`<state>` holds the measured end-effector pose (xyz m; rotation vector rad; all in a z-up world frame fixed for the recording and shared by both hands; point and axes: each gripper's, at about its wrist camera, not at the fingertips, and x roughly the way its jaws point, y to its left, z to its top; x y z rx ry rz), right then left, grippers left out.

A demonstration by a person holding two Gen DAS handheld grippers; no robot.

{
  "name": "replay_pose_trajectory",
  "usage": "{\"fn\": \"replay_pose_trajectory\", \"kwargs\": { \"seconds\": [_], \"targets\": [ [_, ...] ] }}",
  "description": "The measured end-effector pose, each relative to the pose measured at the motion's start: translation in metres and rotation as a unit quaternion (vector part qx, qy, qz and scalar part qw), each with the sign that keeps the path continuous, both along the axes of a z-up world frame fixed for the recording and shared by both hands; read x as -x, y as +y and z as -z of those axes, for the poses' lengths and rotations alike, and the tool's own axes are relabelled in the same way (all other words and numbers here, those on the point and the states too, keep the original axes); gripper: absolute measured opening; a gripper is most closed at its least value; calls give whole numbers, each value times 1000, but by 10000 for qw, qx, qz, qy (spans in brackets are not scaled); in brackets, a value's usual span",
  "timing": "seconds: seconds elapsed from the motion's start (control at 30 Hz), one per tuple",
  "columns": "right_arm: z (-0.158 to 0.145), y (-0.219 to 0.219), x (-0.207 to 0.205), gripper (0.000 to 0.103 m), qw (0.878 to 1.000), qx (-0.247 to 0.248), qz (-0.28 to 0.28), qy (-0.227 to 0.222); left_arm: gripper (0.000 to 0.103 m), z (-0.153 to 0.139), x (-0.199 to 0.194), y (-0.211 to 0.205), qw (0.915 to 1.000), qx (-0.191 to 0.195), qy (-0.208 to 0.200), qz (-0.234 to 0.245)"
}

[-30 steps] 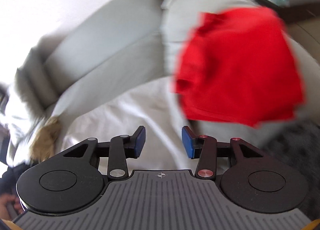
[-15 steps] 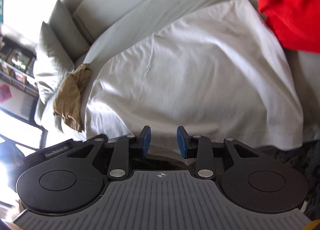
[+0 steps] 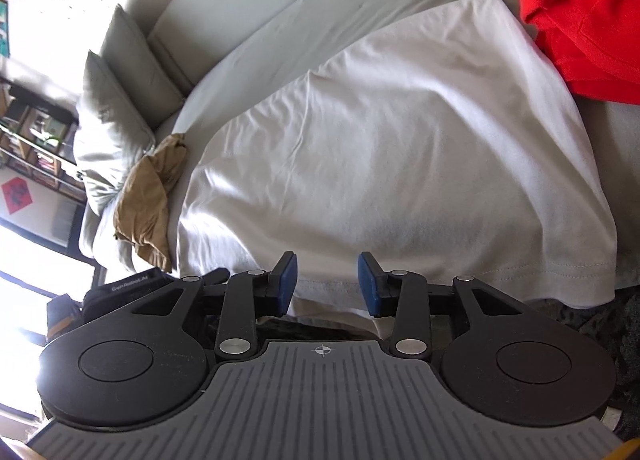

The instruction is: Fold clothes

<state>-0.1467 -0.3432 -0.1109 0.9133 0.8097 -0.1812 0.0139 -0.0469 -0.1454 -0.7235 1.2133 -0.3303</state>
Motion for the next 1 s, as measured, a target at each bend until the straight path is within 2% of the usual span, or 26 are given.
{"fn": "replay_pose_trajectory", "kwargs": {
  "seconds": [0.13,0.23,0.33,0.4,0.53,0.63,0.7,0.8,0.9,0.97,1.0],
  "targets": [
    [-1,2,-1,41,10000,71,-60,6,24,0,1,3,10000,36,-25,-66],
    [0,2,-2,42,9999,57,-87,25,12,-2,2,6,9998,24,-79,-163],
    [1,2,-1,42,9999,30,-89,41,9,0,2,9,9997,64,-56,-208],
    [2,2,-1,42,9999,22,-93,49,0,-3,5,11,9997,-37,-115,-200],
    [0,2,-1,42,9999,90,-102,62,0,-31,13,9,9965,-586,-589,-8],
    [0,1,1,43,9998,135,-77,79,0,-52,16,13,9903,-1072,-863,188],
    [1,0,2,44,9998,146,-69,114,0,-58,15,13,9838,-1485,-910,415],
    [2,0,2,46,9995,210,-78,203,0,-47,8,8,9767,-1842,-584,935],
    [-3,0,4,46,9987,429,-87,256,0,-55,11,11,9729,-1899,-768,1076],
    [-7,-4,8,46,9981,560,-15,242,6,-61,13,14,9704,-1916,-932,1138],
    [-7,-6,10,47,9981,561,49,233,13,-64,14,15,9690,-1924,-1015,1170]
  ]
}}
